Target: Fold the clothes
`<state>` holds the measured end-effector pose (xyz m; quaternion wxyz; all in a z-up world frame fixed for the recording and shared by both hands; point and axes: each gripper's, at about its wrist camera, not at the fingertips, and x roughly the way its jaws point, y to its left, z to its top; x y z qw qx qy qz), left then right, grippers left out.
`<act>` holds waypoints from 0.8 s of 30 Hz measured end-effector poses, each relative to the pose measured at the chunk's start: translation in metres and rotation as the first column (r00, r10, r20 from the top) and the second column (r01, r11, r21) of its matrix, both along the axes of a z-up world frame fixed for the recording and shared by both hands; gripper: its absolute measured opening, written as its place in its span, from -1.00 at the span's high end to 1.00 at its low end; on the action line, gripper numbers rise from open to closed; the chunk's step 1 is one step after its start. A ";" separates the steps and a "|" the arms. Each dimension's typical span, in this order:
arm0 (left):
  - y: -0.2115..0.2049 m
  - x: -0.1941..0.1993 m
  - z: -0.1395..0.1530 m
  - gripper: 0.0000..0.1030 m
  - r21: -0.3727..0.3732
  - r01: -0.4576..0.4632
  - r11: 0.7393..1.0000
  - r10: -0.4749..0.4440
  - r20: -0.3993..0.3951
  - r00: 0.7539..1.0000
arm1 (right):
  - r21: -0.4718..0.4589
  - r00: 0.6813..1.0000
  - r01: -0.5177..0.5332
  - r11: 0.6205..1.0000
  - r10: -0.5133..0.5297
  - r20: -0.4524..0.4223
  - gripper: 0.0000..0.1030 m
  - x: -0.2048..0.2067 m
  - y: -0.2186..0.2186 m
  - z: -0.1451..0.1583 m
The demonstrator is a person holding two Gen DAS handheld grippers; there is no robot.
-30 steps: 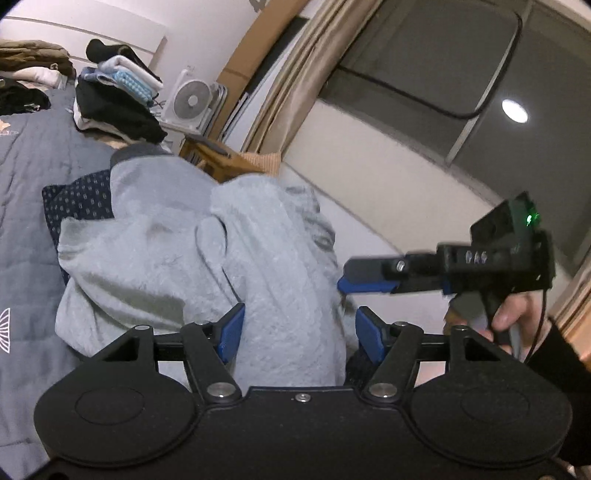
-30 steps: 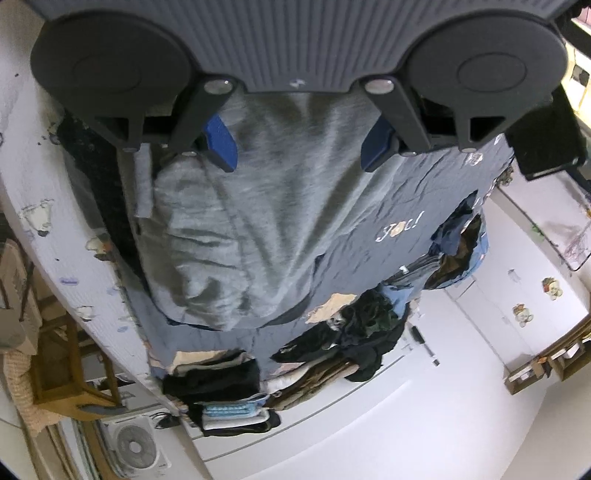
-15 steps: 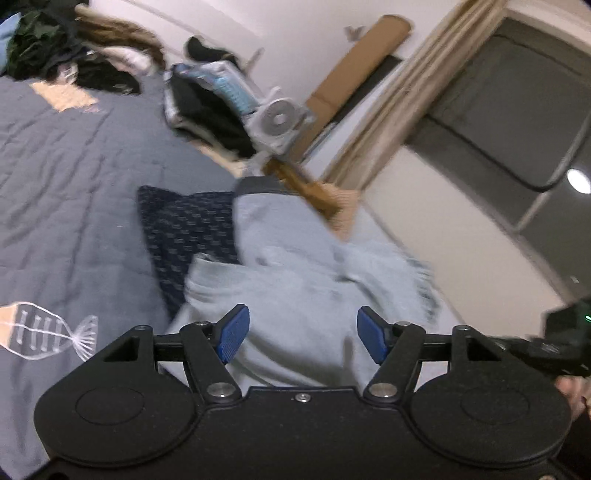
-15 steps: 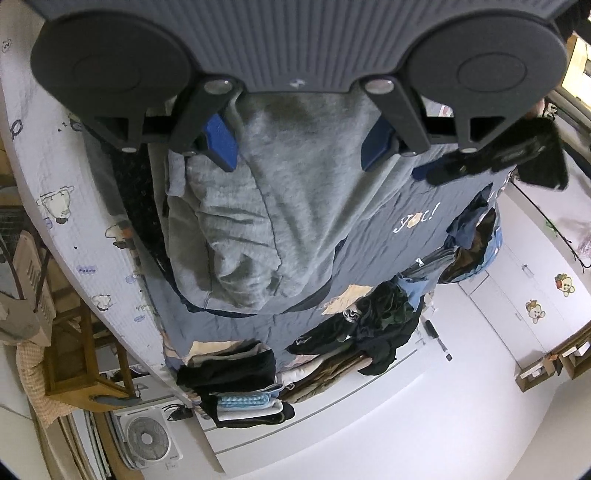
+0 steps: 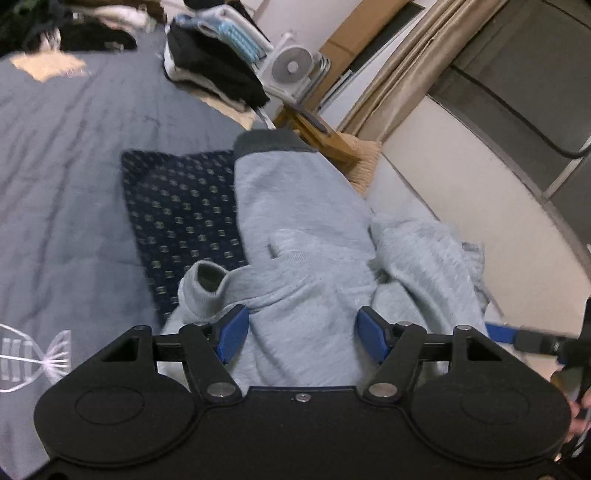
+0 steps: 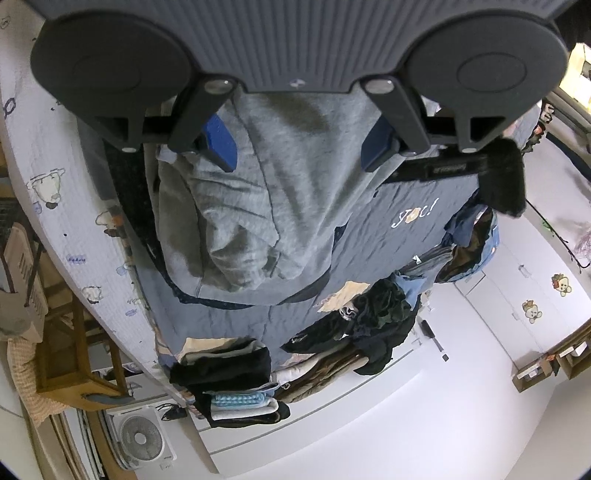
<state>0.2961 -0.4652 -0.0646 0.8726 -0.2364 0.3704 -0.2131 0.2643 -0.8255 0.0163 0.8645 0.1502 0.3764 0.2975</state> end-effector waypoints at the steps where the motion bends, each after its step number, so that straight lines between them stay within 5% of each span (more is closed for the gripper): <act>1: -0.003 0.005 -0.002 -0.25 -0.003 0.001 1.000 -0.001 -0.013 1.000 | 0.001 1.000 0.000 1.000 0.000 -0.004 -0.42 0.000 0.001 -0.001; 5: -0.012 0.015 -0.006 -0.16 0.012 -0.003 1.000 0.003 -0.032 0.999 | 0.002 1.000 0.001 1.000 -0.001 -0.009 -0.42 0.001 0.002 -0.003; 12: -0.002 -0.005 0.008 0.85 0.020 -0.027 0.999 0.025 0.062 0.998 | 0.028 1.000 0.009 1.000 -0.009 -0.014 -0.42 -0.003 -0.003 -0.004; 16: 0.014 -0.025 0.023 0.87 -0.046 -0.034 0.998 0.041 0.143 0.989 | 0.039 1.000 0.014 0.999 -0.013 -0.014 -0.42 -0.004 -0.007 -0.005; 21: -0.001 -0.019 0.019 0.85 0.014 -0.020 1.000 0.018 0.110 0.994 | 0.057 1.000 0.021 0.998 -0.020 -0.020 -0.42 -0.006 -0.006 -0.007; 24: -0.009 -0.010 0.013 0.51 0.035 -0.022 0.999 0.019 0.086 0.996 | 0.056 1.000 0.011 0.998 -0.010 -0.020 -0.43 -0.011 -0.004 -0.007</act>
